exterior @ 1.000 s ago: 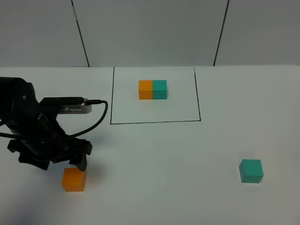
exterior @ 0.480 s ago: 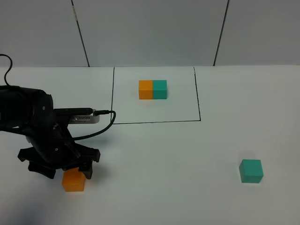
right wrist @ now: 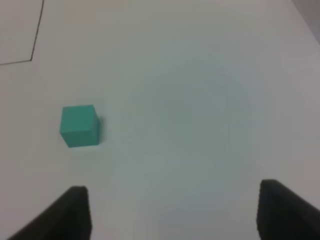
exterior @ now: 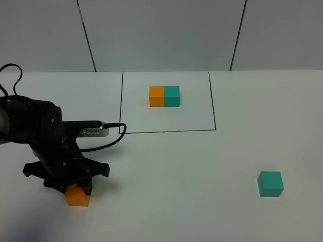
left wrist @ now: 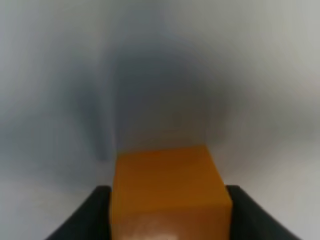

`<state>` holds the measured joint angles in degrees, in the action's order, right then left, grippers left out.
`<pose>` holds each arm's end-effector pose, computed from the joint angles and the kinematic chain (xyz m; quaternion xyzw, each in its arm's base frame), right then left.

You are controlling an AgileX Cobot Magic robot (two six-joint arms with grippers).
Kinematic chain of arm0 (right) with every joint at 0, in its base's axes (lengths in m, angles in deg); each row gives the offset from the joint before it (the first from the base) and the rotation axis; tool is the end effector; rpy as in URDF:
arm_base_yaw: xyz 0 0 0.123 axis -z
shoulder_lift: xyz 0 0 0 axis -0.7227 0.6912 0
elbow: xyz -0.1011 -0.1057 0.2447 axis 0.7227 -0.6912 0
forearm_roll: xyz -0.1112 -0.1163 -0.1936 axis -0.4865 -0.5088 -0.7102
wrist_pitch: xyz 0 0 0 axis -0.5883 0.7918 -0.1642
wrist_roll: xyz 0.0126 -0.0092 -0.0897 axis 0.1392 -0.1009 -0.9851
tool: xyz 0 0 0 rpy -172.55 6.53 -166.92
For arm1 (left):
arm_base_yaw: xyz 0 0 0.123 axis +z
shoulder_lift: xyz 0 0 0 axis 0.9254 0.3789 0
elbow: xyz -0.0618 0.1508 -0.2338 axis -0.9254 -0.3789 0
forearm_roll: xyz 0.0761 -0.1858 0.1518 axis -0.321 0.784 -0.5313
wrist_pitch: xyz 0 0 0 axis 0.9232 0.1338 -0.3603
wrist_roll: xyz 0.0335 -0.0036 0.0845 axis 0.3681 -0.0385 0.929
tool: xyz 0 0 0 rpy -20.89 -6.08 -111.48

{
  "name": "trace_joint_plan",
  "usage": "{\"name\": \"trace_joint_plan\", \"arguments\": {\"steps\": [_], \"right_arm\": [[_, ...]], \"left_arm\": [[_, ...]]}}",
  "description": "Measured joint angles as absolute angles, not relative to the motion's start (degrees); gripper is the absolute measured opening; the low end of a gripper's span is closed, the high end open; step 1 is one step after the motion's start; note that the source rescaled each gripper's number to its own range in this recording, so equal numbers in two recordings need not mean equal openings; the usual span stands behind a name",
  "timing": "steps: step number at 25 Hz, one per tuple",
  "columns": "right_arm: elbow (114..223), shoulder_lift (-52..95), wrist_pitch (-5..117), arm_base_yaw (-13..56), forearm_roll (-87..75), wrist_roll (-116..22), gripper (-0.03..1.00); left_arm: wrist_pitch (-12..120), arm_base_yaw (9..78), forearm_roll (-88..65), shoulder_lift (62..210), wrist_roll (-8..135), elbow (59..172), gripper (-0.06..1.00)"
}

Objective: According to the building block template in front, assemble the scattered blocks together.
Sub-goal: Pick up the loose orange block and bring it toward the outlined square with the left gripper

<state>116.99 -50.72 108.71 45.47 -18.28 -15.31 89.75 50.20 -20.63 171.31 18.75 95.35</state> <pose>-0.0039 -0.0068 0.2759 0.0624 0.8579 0.0014 0.5100 0.3152 -0.1044 0.1305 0.0268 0.9977 -0.0401 0.0478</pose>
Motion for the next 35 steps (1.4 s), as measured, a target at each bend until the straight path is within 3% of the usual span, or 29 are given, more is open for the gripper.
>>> {"name": "trace_joint_plan", "arguments": {"steps": [7, 15, 22, 28, 35], "right_arm": [[116.99, -50.72, 108.71, 45.47, -18.28, -15.31, 0.44], [116.99, -50.72, 108.71, 45.47, -18.23, -15.31, 0.44], [116.99, -50.72, 108.71, 45.47, -18.11, -15.31, 0.44], [116.99, -50.72, 108.71, 45.47, -18.11, -15.31, 0.44], [116.99, -50.72, 108.71, 45.47, -18.05, -15.31, 0.44]], "left_arm": [[94.45, 50.20, -23.84, 171.50, 26.11, 101.94, 0.02], [101.96, 45.70, -25.17, 173.46, 60.83, 119.83, 0.02], [111.62, 40.39, -25.71, 186.84, 79.93, 138.34, 0.02], [117.76, 36.76, -25.75, 196.91, 88.75, 151.45, 0.02], [118.46, 34.87, -25.75, 202.30, 92.47, 153.50, 0.02]]}}
